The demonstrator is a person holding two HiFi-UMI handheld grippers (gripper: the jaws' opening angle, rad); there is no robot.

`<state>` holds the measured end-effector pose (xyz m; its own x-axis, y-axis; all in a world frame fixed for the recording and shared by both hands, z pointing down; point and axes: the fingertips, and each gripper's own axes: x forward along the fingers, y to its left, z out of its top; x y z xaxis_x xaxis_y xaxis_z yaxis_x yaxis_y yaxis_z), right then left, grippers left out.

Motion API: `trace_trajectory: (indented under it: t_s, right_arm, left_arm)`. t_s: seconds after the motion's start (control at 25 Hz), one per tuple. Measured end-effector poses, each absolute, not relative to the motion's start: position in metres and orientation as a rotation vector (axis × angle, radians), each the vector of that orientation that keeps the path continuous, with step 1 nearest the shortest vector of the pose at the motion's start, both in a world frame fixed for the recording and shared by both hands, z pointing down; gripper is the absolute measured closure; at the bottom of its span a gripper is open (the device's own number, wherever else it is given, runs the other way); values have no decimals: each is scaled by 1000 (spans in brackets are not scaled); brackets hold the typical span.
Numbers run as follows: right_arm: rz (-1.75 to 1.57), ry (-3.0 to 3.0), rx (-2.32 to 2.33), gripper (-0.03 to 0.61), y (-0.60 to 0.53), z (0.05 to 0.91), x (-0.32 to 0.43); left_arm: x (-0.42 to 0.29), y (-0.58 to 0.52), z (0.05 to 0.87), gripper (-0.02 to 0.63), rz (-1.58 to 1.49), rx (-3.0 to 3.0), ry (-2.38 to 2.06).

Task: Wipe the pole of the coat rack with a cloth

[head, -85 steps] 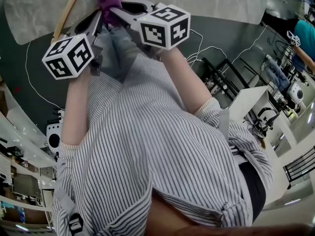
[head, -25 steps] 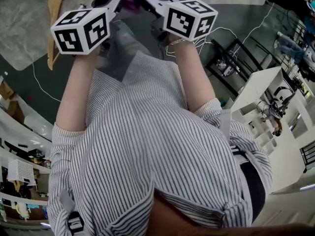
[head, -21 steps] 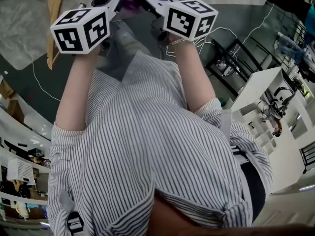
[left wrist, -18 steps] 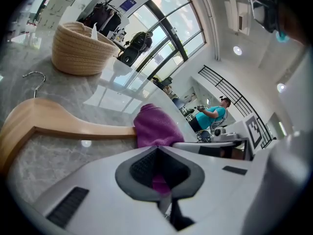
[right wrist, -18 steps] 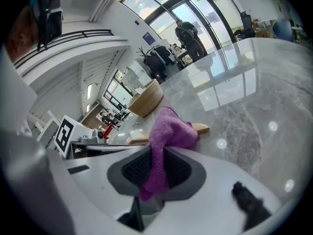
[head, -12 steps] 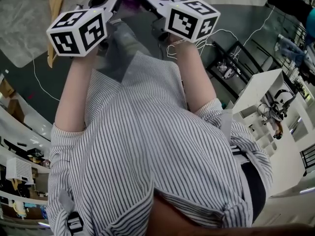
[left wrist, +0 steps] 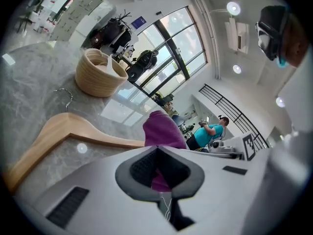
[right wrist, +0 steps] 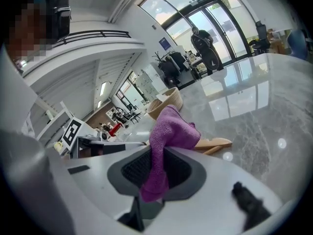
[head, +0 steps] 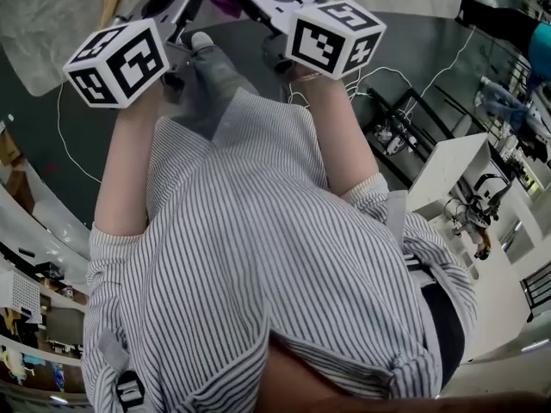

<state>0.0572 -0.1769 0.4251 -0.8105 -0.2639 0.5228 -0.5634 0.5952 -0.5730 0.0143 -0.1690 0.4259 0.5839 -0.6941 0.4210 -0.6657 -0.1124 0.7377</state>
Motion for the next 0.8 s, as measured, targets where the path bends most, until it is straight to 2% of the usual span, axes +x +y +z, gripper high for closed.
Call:
trace_trajectory:
  t_s: [0.28,0.8]
  right_arm:
    - [969,-2542,552,508,-128,376,17]
    - [846,-2625,457,508,-118,337,-16]
  left_arm:
    - [-27,-120,386,603,-99,1828,-1209]
    - [-69,-96,356,603,-143,1819,-1354]
